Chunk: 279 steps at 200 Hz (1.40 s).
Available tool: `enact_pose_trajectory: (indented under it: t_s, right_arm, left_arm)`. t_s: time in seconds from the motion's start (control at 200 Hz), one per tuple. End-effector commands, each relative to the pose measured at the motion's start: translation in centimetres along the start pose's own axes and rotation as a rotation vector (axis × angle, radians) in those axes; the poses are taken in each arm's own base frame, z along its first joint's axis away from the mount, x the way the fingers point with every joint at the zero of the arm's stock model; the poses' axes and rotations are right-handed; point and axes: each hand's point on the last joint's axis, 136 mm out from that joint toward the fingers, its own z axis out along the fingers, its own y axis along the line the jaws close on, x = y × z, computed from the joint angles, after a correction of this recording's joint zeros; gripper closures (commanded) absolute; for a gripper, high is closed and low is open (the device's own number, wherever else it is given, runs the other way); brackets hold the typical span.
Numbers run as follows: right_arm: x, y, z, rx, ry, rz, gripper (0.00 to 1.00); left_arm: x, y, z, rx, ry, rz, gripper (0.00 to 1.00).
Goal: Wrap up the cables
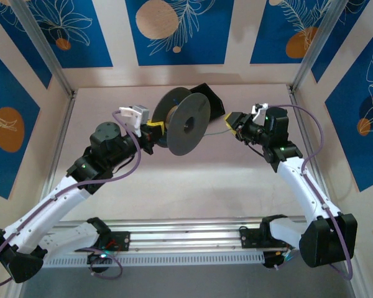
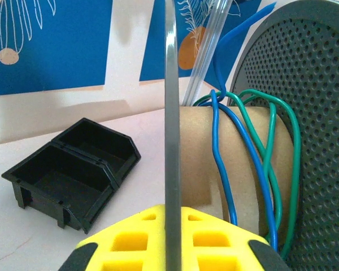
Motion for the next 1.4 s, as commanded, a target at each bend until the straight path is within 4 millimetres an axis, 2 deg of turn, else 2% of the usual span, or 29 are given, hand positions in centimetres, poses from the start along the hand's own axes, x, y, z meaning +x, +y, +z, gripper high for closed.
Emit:
enact_pose_trajectory:
  t_s: [0.0,0.215,0.355,0.7,0.895,0.98,1.146,1.196,1.246,1.391]
  right_arm:
    - [0.0,1.6,-1.0,-0.017,-0.018,-0.056,0.57]
    - [1.6,1.2,-2.4,0.019,-0.031,-0.083,0.51]
    - [2.3,1.3,-2.1,0.024,-0.012,-0.085,0.59]
    - [3.2,-0.3,-1.7,0.116,-0.005,-0.092,0.64]
    - [3.1,-0.4,-1.8,0.123,-0.013,-0.096,0.70]
    - [2.9,-0.4,-1.8,0.125,-0.017,-0.096,0.75]
    - [2.6,-0.4,-1.6,0.131,-0.022,-0.098,0.78]
    - [2.5,-0.4,-1.5,0.134,-0.020,-0.101,0.86]
    - [2.4,-0.4,-1.5,0.140,-0.020,-0.102,1.00]
    - [1.1,-0.4,-2.0,0.188,-0.060,-0.154,1.00]
  left_arm:
    - [-5.2,-2.1,-1.7,0.070,-0.157,-0.013,1.00]
    - [-5.1,-1.8,-1.6,0.049,-0.156,-0.014,1.00]
    - [-5.0,-1.7,-1.5,0.049,-0.154,-0.014,1.00]
    - [-5.1,-1.7,-1.7,0.044,-0.154,-0.009,1.00]
    - [-5.1,-1.7,-1.6,0.047,-0.154,-0.012,1.00]
    - [-5.1,-1.8,-1.6,0.049,-0.154,-0.011,1.00]
    - [-5.1,-1.9,-1.7,0.057,-0.149,-0.012,1.00]
    - [-5.1,-2.0,-1.7,0.061,-0.147,-0.013,1.00]
    - [-5.1,-2.1,-1.7,0.067,-0.143,-0.013,1.00]
    - [-4.5,-3.2,-1.4,0.121,-0.072,-0.002,1.00]
